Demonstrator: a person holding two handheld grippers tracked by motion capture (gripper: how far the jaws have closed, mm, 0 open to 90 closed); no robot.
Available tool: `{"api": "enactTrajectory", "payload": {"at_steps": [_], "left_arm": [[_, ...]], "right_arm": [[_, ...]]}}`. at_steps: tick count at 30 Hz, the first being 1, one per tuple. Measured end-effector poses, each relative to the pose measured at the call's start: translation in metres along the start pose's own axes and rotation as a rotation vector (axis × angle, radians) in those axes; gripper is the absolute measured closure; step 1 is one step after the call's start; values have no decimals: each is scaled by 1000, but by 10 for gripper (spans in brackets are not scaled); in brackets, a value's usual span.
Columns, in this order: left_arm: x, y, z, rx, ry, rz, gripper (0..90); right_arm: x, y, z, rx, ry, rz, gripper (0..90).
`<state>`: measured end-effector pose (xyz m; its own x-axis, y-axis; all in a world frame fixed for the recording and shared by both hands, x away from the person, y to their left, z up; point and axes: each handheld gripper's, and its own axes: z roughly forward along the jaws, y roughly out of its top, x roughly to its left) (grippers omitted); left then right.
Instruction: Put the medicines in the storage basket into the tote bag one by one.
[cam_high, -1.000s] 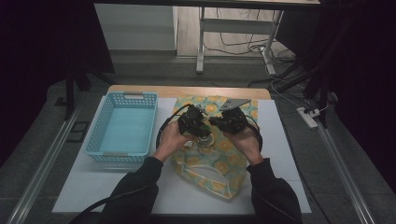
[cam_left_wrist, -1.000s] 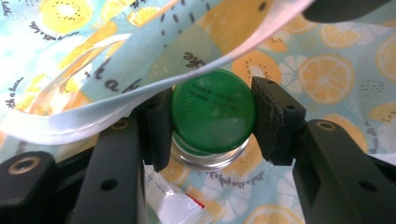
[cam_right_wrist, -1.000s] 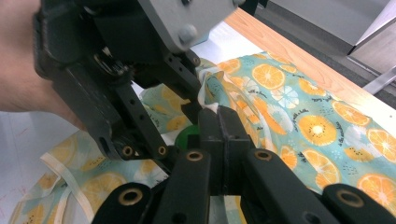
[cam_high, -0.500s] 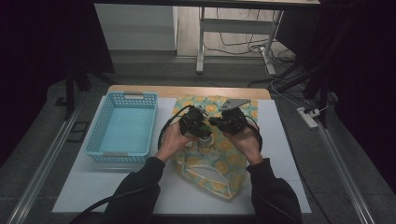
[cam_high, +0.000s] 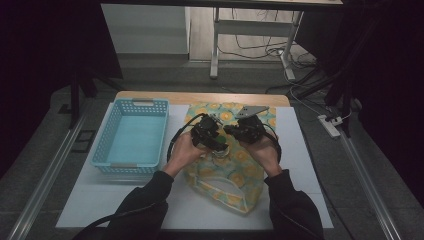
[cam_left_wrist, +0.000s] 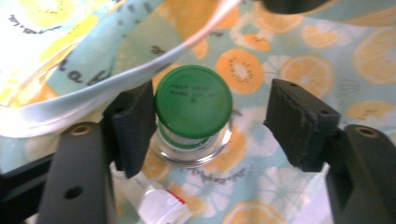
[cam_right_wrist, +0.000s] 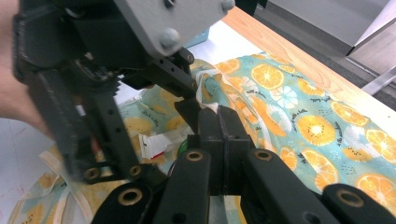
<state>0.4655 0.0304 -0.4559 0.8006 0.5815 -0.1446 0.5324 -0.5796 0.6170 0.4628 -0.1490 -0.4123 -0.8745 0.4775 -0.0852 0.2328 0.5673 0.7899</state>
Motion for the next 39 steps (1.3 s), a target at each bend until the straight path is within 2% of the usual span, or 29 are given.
{"api": "enactTrajectory", "payload": {"at_steps": [9, 11, 16, 22, 27, 32, 35, 39], "left_arm": [[0, -10, -17, -50, -44, -23, 239], [0, -14, -21, -56, -59, -21, 212], [-2, -21, -27, -65, -62, -18, 163], [-6, -31, -32, -90, -97, -14, 75], [-11, -37, -34, -103, -126, 0, 33], [-16, -45, -33, -105, -125, 34, 21], [-17, -51, -32, -107, -141, 28, 21], [-21, -58, -30, -100, -138, 24, 16]], "right_arm": [[0, 1, -1, -2, 0, -3, 900], [1, 1, -1, -2, -1, -3, 900], [2, 1, -1, 0, 1, -5, 899], [2, 1, -1, 1, 2, -8, 900], [3, 2, 0, 1, 4, -11, 900], [4, 2, -1, 0, 5, -11, 900], [3, 1, -1, 1, 4, -11, 899], [4, 1, 0, 3, 6, -11, 899]]}}
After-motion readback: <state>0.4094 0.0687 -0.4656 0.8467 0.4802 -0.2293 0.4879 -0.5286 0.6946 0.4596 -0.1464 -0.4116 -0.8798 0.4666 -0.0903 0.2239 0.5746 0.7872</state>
